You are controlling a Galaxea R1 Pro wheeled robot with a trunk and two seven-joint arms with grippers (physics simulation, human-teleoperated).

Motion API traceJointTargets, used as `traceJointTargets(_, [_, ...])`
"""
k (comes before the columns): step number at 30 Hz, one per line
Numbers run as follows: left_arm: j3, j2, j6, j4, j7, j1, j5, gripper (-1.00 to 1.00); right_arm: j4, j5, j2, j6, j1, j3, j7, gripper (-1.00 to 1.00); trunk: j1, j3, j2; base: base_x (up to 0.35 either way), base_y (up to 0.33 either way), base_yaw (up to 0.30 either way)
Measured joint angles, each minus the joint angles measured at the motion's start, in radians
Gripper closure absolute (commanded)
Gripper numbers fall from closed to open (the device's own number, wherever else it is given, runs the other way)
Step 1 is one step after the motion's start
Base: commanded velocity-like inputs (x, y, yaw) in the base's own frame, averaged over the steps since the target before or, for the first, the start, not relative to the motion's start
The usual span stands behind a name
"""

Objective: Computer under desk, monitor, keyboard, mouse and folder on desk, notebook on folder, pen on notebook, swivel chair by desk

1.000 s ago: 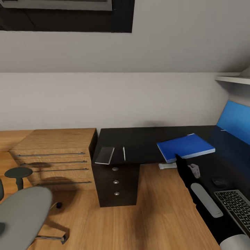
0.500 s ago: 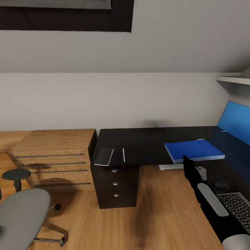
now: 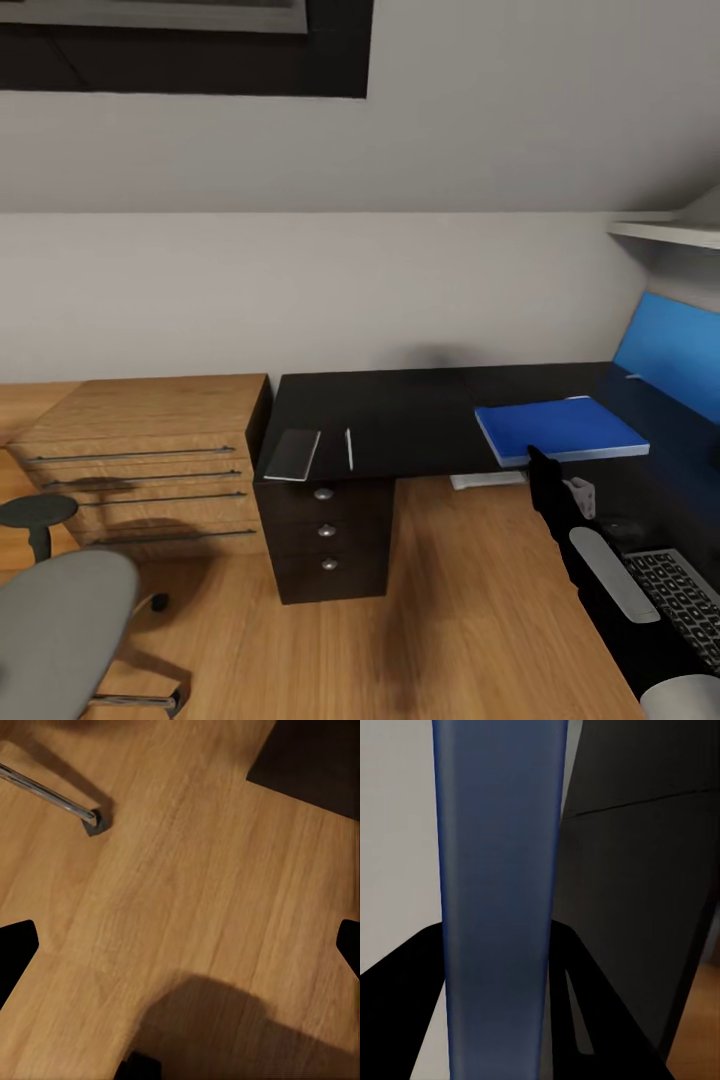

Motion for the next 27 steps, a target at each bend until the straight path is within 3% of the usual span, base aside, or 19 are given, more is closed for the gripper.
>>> traceJointTargets(4, [0.000,-0.005,0.000,0.000,0.000,0.000,-0.001,-1.00,0.000,-0.001,0.000,0.002,0.000,0.001,0.000,1.00,-0.015,0.013,0.028,0.000,0.000,-0.168])
traceJointTargets(18, [-0.002,-0.005,0.002,0.000,0.002,0.000,0.000,-1.00,-0.004,0.004,0.000,0.006,0.000,0.029,0.000,1.00,-0.069,0.056,0.126,0.000,0.000,-0.008])
traceJointTargets(23, [-0.001,-0.005,0.002,0.000,0.001,0.000,-0.001,-1.00,-0.004,0.001,0.000,0.006,0.000,0.029,0.003,1.00,-0.069,0.057,0.126,0.000,0.000,0.000])
traceJointTargets(27, [0.000,-0.005,0.000,0.000,0.000,0.000,-0.001,-1.00,0.001,0.002,0.000,0.006,0.000,0.028,0.086,1.00,-0.069,0.057,0.126,0.001,0.000,0.000])
